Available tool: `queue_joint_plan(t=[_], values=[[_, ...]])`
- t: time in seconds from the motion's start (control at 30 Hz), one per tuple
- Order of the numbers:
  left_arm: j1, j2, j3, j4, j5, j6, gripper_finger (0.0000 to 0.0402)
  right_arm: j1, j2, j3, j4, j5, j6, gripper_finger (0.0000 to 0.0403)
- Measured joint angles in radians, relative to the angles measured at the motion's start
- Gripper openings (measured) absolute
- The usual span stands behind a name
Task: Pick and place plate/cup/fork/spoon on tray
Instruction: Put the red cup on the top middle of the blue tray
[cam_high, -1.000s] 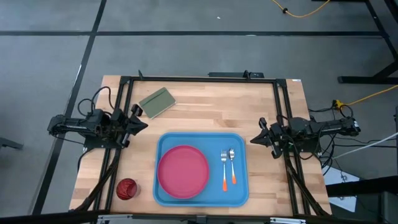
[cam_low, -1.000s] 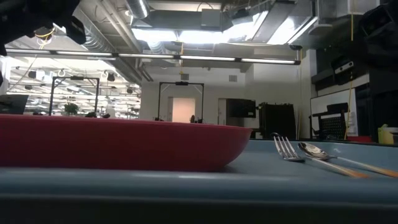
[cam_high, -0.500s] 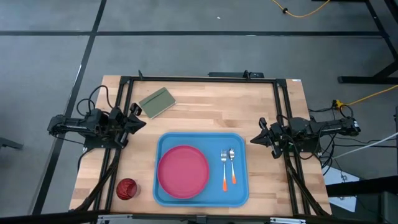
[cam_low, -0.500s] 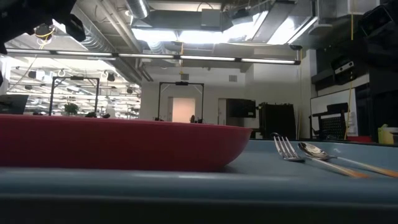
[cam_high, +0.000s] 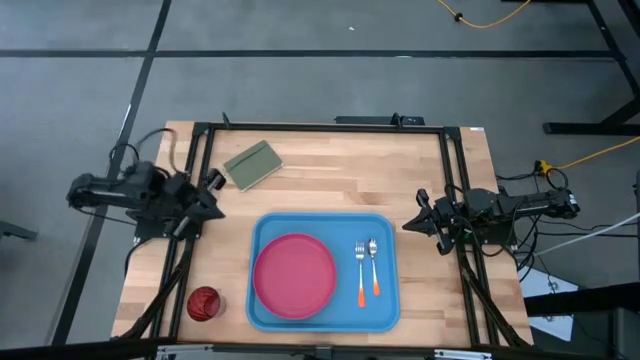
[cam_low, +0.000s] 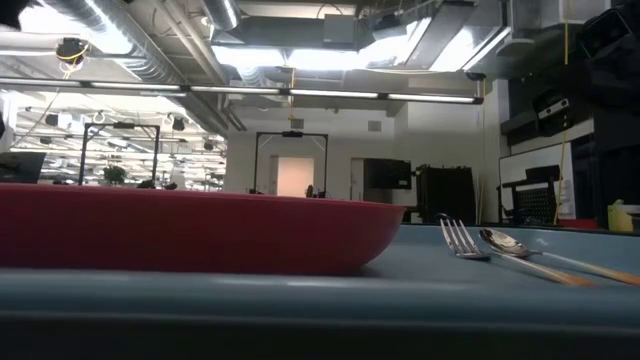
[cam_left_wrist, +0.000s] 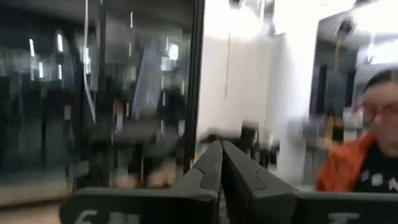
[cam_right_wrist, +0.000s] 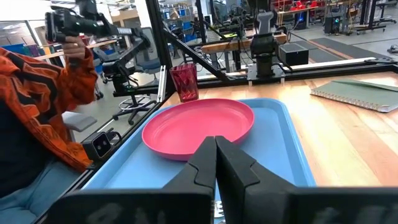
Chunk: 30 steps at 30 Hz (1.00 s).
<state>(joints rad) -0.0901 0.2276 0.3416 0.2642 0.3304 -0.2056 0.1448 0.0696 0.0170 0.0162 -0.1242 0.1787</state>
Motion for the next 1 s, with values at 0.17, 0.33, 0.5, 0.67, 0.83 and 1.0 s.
queue_joint_plan(t=[0.17,0.33,0.5,0.67,0.83,1.0], values=[[-0.025,0.234,0.231,-0.311,-0.002,-0.003,0.0000,0.000,0.000,0.000,0.000,0.000,0.000,0.0008],[-0.073,0.422,0.493,-0.653,0.041,-0.049,0.0000,0.000,0.000,0.000,0.000,0.000,0.000,0.0008],[-0.167,0.557,0.690,-0.962,-0.023,0.026,0.0000,0.000,0.000,0.000,0.000,0.000,0.000,0.0008],[-0.298,0.626,0.772,-1.197,-0.134,-0.006,0.0000,0.000,0.000,0.000,0.000,0.000,0.000,0.0008],[-0.468,0.664,0.772,-1.263,-0.173,-0.077,0.0000,0.000,0.000,0.000,0.000,0.000,0.000,0.0008],[-0.668,0.704,0.772,-1.204,-0.218,-0.085,0.0000,0.000,0.000,0.000,0.000,0.000,0.000,0.0008]])
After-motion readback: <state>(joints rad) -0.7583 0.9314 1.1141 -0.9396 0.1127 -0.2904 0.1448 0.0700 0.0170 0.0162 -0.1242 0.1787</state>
